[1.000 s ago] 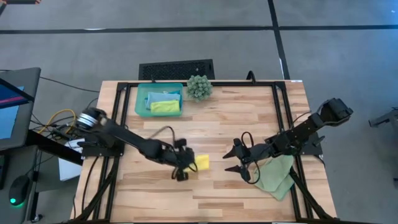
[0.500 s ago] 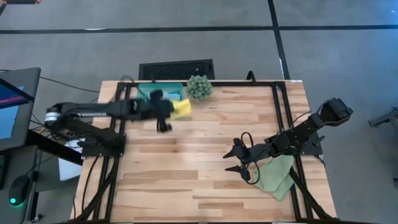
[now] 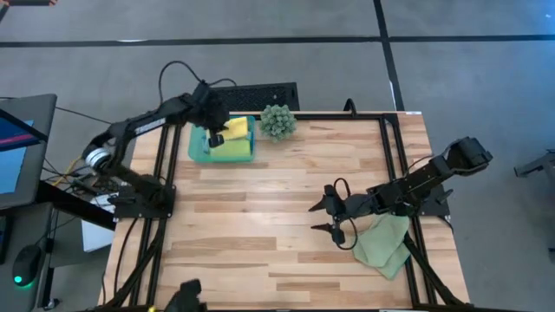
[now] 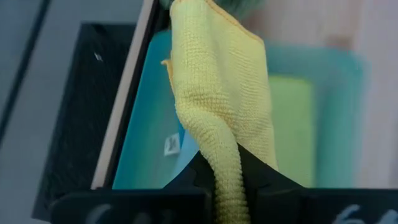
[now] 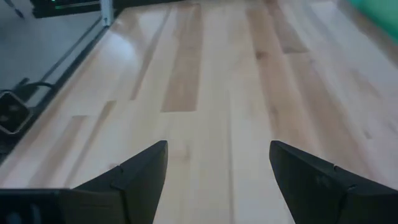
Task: Fold microfiber towels
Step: Put the folded yellow microfiber cloth into the blue bin
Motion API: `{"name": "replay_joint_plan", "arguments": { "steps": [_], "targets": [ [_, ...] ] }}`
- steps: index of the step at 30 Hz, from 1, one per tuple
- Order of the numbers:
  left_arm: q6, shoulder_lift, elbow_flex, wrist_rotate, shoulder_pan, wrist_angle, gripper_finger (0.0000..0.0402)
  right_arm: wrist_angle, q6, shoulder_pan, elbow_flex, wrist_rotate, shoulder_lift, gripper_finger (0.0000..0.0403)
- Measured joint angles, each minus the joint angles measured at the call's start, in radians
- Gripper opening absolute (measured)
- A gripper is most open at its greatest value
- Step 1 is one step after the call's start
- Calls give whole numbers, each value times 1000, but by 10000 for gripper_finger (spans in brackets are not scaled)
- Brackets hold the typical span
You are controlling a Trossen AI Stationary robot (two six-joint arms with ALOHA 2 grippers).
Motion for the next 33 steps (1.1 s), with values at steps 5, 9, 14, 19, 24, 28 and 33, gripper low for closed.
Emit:
{"name": "replay_joint_plan", "arguments": {
  "steps": [5,9,14,19,24,28,33],
  "targets": [
    [24,161,0,25,62,86,6,-7,-51,-66,0,-3,0,305],
    [66,282,47,86,74,95,6,-34,-97,-130,0,-6,0,305],
    [74,407,166,111,74,86,8,-60,-133,-210,0,-10,0,305],
    [44,494,272,55,74,57,18,-100,-140,-272,0,-60,0,305],
    [50,509,303,18,66,-7,58,-113,-150,-306,0,-89,0,305],
    [55,509,339,-17,63,-112,114,-113,-166,-311,0,-90,0,305],
    [28,509,421,-30,63,-248,179,-113,-166,-310,0,-92,0,305]
  ]
}}
